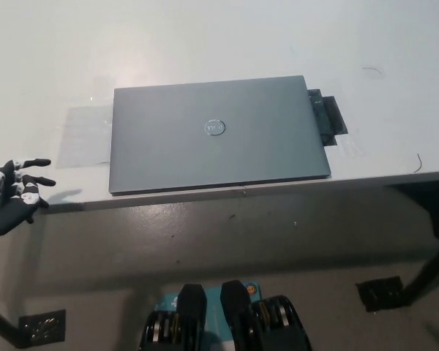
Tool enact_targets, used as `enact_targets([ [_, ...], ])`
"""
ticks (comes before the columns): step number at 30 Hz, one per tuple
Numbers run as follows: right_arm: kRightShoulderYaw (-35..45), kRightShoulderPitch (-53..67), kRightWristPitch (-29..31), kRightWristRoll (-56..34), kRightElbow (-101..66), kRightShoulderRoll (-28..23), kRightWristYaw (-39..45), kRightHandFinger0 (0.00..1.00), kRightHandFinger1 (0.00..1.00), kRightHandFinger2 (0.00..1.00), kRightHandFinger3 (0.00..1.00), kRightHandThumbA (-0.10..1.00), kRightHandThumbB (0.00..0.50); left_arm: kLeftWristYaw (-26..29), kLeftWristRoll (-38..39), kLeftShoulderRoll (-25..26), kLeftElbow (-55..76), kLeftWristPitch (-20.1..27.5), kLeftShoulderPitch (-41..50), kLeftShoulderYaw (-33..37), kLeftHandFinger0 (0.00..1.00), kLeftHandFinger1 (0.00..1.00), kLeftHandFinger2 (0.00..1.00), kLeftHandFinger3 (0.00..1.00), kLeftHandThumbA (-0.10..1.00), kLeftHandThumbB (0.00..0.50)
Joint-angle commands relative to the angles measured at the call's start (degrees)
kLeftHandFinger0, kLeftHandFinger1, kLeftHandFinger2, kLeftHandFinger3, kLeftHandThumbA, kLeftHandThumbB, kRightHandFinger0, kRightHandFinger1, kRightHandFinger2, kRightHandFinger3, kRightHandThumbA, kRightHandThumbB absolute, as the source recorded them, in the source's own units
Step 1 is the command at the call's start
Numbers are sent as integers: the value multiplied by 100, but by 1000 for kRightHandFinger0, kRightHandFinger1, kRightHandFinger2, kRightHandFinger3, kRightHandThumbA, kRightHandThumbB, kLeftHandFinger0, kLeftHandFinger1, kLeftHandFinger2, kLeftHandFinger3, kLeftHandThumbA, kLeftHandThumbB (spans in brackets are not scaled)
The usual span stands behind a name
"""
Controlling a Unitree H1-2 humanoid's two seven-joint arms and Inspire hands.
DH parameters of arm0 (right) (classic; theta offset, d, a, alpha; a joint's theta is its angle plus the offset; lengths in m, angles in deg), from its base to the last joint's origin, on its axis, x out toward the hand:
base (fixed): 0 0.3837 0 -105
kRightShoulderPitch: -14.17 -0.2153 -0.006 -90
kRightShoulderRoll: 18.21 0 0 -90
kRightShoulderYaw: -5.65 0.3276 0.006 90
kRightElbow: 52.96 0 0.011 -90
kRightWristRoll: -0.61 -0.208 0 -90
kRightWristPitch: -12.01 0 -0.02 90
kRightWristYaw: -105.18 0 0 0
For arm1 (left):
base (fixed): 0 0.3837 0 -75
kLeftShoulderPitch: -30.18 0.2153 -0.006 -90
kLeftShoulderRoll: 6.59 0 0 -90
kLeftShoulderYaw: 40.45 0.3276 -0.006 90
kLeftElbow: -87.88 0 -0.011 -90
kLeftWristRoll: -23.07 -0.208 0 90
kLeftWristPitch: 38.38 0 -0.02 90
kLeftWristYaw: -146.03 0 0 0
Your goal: The robot uses its right hand to push down on the lid of a laptop kept in the middle of the desk to close it
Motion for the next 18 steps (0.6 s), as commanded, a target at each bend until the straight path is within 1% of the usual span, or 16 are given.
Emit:
enact_targets([
  [1, 262, 133, 464, 166, 215, 162, -50, 1000, 1000, 1000, 1000, 1000, 135, 148, 7, -40, 125, 58, -35, -155, 200, 382, 550, 689, -2, 10],
  [2, 309, 148, 530, 149, 299, 207, -3, 1000, 1000, 1000, 1000, 1000, 107, 151, -51, -35, 144, 27, -23, -135, 252, 412, 571, 701, 7, 10],
  [3, 328, 150, 554, 157, 375, 231, 21, 1000, 1000, 1000, 1000, 1000, 104, 140, -80, -24, 152, 9, -13, -128, 269, 425, 585, 714, 16, 4],
  [5, 333, 144, 640, 215, 487, 248, 89, 1000, 1000, 1000, 1000, 1000, 103, 145, -82, -44, 170, -7, 4, -146, 274, 431, 590, 721, 23, 4],
  [6, 300, 164, 708, 327, 638, 248, 113, 1000, 1000, 1000, 1000, 1000, 112, 145, -67, -69, 197, -49, 19, -158, 299, 452, 603, 729, 29, 2],
  [7, 269, 187, 756, 405, 707, 232, 137, 1000, 1000, 1000, 1000, 1000, 122, 138, -42, -86, 196, -32, 23, -174, 282, 440, 598, 731, 24, 0],
  [8, 259, 195, 779, 426, 731, 235, 151, 1000, 1000, 1000, 1000, 1000, 133, 141, -33, -101, 197, -42, 21, -185, 252, 422, 582, 725, 23, 9],
  [9, 257, 206, 803, 444, 751, 239, 168, 1000, 1000, 1000, 1000, 1000, 132, 147, -27, -126, 197, -58, 15, -194, 237, 414, 576, 719, 23, 7],
  [10, 249, 212, 841, 436, 832, 266, 192, 1000, 1000, 1000, 1000, 1000, 143, 134, -34, -122, 197, -33, 20, -190, 262, 416, 574, 719, 22, 3],
  [11, 244, 210, 840, 439, 845, 279, 200, 1000, 1000, 1000, 1000, 1000, 131, 132, -29, -130, 193, -32, 25, -200, 290, 428, 580, 721, 24, 7],
  [14, 210, 158, 705, 519, 957, 260, 172, 1000, 1000, 1000, 1000, 1000, 127, 135, -17, -163, 196, 3, 47, -235, 289, 430, 577, 706, 16, 3],
  [15, 203, 145, 726, 546, 990, 249, 180, 1000, 1000, 1000, 1000, 1000, 138, 138, -21, -173, 168, 46, 43, -242, 290, 428, 576, 696, 8, 6],
  [17, 183, 140, 735, 659, 978, 218, 161, 1000, 1000, 1000, 1000, 1000, 134, 148, -29, -207, 158, 62, 54, -244, 270, 417, 570, 693, 0, 5],
  [18, 164, 141, 790, 732, 1014, 196, 173, 1000, 1000, 1000, 1000, 1000, 147, 146, -31, -212, 174, 34, 64, -245, 284, 427, 576, 696, 1, 6],
])
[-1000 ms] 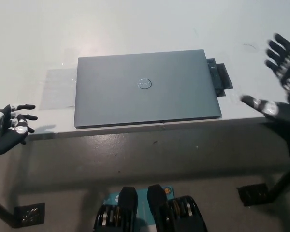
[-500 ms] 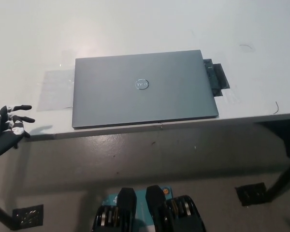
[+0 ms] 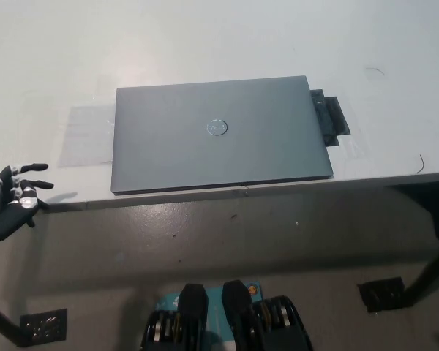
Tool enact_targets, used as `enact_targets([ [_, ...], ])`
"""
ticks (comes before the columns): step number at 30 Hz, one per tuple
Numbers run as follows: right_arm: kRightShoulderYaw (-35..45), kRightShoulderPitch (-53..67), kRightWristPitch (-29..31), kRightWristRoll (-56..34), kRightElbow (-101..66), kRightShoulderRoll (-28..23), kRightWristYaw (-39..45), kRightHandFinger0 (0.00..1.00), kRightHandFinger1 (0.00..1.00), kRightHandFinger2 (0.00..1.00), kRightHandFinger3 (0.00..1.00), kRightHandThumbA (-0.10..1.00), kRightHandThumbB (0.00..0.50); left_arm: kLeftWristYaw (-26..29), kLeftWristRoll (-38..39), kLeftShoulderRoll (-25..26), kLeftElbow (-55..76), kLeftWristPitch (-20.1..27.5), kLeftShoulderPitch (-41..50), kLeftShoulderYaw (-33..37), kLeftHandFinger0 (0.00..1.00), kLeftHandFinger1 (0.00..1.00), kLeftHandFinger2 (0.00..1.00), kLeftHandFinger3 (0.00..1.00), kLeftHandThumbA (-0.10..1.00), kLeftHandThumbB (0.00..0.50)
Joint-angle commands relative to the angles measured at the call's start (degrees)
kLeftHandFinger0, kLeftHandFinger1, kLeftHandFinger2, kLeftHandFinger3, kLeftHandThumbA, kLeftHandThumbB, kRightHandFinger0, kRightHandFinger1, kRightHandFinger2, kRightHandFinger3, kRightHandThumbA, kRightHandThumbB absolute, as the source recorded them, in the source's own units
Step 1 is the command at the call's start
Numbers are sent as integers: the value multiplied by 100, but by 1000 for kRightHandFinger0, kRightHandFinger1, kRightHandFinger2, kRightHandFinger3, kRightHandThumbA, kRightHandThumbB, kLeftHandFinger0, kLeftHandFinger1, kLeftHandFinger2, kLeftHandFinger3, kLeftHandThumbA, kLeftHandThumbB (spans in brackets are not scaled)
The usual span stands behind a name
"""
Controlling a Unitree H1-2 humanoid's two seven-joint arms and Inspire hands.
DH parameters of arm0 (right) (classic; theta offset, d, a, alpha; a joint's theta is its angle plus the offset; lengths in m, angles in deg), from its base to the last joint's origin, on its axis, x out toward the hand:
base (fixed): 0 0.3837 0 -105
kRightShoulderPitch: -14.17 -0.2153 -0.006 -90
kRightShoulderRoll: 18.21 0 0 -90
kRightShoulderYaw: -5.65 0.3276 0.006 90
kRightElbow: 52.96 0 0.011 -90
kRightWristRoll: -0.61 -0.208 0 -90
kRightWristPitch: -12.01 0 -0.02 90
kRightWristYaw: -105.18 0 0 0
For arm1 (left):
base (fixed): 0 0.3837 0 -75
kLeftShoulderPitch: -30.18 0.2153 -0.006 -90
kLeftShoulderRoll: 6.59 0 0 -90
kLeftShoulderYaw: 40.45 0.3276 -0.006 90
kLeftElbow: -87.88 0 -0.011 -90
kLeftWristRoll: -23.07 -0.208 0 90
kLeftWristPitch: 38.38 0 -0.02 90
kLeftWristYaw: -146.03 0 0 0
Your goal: The robot uses its right hand to push down on the lid of a laptop kept in the middle of the desk to close it
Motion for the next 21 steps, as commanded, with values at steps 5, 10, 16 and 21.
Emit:
enact_targets([
  [5, -91, -124, 373, 452, 13, -206, 153, 1000, 1000, 1000, 1000, 1000, 142, 154, -1, -53, 190, 39, 8, -151, 245, 414, 574, 686, 7, 4],
  [10, -106, -111, 303, 521, -79, -217, 154, 1000, 1000, 1000, 1000, 1000, 84, 128, -6, -75, 174, 54, 27, -156, 219, 401, 568, 695, 14, 1],
  [16, -90, -127, 258, 572, -75, -235, 178, 1000, 1000, 1000, 1000, 1000, 57, 126, -28, -76, 180, 90, 64, -145, 225, 419, 583, 705, 17, 0],
  [21, -117, -140, 207, 680, -132, -255, 191, 1000, 1000, 1000, 1000, 1000, 17, 108, -24, -62, 146, 141, 93, -139, 193, 401, 585, 706, 31, 6],
])
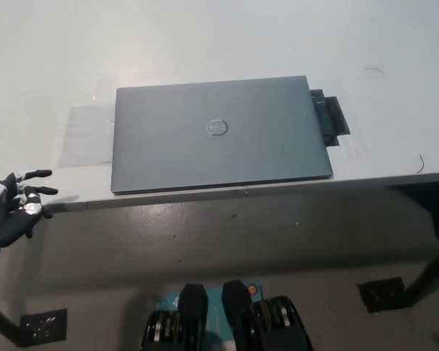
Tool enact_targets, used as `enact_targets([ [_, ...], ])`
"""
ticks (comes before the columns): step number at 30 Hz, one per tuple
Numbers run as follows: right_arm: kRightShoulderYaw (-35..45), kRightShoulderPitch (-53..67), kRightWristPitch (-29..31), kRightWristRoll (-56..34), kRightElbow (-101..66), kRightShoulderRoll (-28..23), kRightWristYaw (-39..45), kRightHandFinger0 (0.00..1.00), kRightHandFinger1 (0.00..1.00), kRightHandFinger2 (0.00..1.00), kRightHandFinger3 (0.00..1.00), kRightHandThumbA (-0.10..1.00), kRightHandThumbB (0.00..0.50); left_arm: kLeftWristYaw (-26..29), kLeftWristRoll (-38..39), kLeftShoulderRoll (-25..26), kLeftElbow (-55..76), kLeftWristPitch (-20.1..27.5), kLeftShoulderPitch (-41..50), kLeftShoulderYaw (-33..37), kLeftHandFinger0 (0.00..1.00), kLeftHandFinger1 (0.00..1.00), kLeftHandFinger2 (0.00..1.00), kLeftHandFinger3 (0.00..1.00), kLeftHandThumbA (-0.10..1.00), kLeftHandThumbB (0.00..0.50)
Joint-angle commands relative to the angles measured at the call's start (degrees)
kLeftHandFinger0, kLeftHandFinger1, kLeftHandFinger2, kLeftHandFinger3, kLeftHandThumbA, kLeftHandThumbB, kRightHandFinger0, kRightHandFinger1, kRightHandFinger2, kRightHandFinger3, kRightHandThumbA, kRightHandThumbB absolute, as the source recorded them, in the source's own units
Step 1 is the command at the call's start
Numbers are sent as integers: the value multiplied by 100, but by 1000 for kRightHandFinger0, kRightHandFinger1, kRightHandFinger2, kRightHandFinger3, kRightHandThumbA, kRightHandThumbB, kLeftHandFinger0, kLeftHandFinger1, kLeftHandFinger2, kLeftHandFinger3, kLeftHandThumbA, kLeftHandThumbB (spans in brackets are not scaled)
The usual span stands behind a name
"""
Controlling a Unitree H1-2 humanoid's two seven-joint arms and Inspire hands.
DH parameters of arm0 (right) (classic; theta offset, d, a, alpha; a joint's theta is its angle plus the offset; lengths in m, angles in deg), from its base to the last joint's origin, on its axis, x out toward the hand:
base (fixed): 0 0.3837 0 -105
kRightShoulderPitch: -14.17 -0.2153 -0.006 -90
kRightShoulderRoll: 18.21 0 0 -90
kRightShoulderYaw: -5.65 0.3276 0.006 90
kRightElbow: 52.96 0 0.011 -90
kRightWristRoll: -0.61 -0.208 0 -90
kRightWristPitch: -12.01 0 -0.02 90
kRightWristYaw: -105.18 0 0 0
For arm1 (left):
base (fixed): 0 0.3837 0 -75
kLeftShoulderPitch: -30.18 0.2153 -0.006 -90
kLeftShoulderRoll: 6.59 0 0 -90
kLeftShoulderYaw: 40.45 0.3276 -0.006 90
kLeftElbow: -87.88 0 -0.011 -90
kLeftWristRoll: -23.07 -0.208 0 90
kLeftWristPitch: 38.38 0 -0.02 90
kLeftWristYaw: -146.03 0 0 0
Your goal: The robot uses its right hand to push down on the lid of a laptop kept in the middle of the desk to close it
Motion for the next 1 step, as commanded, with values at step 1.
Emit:
enact_targets([
  [1, 10, -122, 102, 151, -170, -151, 90, 1000, 1000, 1000, 1000, 1000, 69, 97, -22, 89, 175, 100, -13, -92, 193, 400, 586, 706, 30, 5],
])
